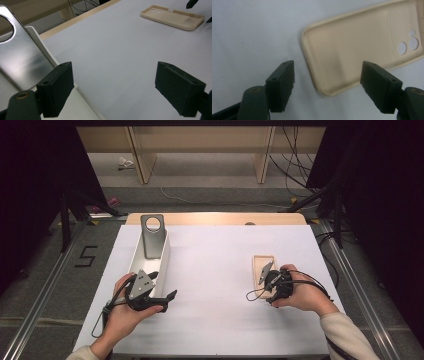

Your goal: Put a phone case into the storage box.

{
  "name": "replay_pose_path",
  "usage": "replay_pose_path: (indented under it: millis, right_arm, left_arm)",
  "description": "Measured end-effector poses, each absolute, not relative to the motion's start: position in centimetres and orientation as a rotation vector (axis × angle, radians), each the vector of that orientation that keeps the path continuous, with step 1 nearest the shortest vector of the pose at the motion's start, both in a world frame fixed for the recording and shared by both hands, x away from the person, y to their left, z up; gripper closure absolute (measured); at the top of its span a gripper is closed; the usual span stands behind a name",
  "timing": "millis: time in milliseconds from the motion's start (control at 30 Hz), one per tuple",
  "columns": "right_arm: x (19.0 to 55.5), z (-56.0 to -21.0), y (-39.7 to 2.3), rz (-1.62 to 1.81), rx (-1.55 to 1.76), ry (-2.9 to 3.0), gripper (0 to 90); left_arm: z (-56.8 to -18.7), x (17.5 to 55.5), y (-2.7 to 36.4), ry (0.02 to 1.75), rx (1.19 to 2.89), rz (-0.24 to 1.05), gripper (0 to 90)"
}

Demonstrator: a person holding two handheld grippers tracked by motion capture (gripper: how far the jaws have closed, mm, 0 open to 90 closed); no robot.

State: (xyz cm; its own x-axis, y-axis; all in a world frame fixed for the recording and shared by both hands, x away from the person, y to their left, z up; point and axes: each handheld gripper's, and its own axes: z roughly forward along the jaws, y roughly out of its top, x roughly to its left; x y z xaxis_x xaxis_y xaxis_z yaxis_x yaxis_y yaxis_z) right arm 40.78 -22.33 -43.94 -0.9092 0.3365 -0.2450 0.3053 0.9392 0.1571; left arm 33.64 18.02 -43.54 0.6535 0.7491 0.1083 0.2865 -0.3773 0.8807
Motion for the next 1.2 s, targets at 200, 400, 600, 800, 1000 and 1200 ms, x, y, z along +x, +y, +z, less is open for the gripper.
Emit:
replay_pose_path:
  millis: [200, 400, 600, 800, 1000, 1200]
  right_arm:
    - [40.9, -44.1, -22.3, 0.128, 0.472, 2.828, 28.8]
    - [41.1, -44.3, -22.1, 0.090, 0.443, 2.826, 29.9]
    - [41.5, -44.6, -22.0, 0.061, 0.439, 2.829, 30.5]
    - [41.7, -44.8, -22.0, 0.052, 0.440, 2.830, 30.6]
    - [41.8, -45.0, -21.9, 0.031, 0.427, 2.843, 33.3]
    - [42.0, -44.9, -21.8, 0.009, 0.402, 2.862, 40.7]
  left_arm:
    - [-43.5, 33.6, 18.0, 0.809, 1.948, 0.632, 15.0]
    - [-43.5, 33.6, 18.0, 0.809, 1.948, 0.631, 15.1]
    - [-43.5, 33.6, 18.0, 0.808, 1.947, 0.631, 15.1]
    - [-43.5, 33.6, 18.0, 0.807, 1.948, 0.631, 15.1]
    - [-43.5, 33.6, 17.9, 0.805, 1.949, 0.629, 15.1]
    - [-43.5, 33.6, 17.9, 0.806, 1.947, 0.628, 15.0]
